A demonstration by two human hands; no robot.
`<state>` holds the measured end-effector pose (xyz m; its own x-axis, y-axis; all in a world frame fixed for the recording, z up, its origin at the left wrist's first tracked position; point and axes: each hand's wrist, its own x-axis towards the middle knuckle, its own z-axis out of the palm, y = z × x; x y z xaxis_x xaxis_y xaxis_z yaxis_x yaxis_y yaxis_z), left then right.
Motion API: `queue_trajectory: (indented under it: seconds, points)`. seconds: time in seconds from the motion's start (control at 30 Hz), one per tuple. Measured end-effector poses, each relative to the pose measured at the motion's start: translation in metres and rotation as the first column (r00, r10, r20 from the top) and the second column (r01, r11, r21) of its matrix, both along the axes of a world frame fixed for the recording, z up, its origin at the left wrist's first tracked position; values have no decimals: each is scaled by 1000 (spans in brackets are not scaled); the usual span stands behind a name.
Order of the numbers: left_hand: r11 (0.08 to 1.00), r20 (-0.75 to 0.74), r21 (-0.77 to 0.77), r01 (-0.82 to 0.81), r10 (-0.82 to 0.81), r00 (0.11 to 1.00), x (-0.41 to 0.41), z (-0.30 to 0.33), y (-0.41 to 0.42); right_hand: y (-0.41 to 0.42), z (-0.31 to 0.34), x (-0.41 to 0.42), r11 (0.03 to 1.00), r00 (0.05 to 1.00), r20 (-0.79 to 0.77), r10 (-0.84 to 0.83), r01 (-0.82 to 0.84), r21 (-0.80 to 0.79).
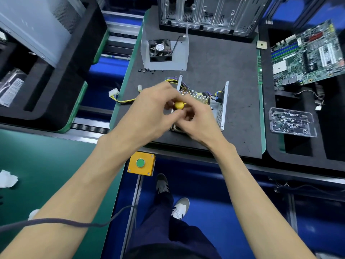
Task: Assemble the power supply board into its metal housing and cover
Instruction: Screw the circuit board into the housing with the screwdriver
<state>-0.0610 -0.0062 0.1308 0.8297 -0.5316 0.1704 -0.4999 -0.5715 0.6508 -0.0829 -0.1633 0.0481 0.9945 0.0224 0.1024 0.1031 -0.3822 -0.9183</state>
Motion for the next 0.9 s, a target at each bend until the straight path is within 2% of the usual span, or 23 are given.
queue_trajectory:
  seconds: [0.1,0.27,0.43,0.6,0.67,0.77,0.9]
  points:
    - [990,-2,68,121,-121,993,-2,3,1,-2,-1,-2,998,999,36,7,-5,-58]
    - [995,-4,18,-99,99,995,-4,1,-7,-2,0,-1,998,1000,2,-27,27,-56]
    - [987,-4,108,121,-122,993,-4,2,-4,-4,3,-1,998,999,37,12,-10,-56]
    - [991,29,52,-124,122,992,-6,3,-9,-1,6,-1,999,1000,2,-32,32,-10]
    - [996,16,81,-32,31,999,-2,7,-7,-1,6,0,1000,1000,-17,-4,4,6]
    - [980,-4,160,121,-122,992,0,10,-5,-5,2,1,998,998,-42,38,-40,-53]
    - [990,-1,123,-68,69,998,-1,11,-10,-1,4,2,999,998,-66,0,-3,-42]
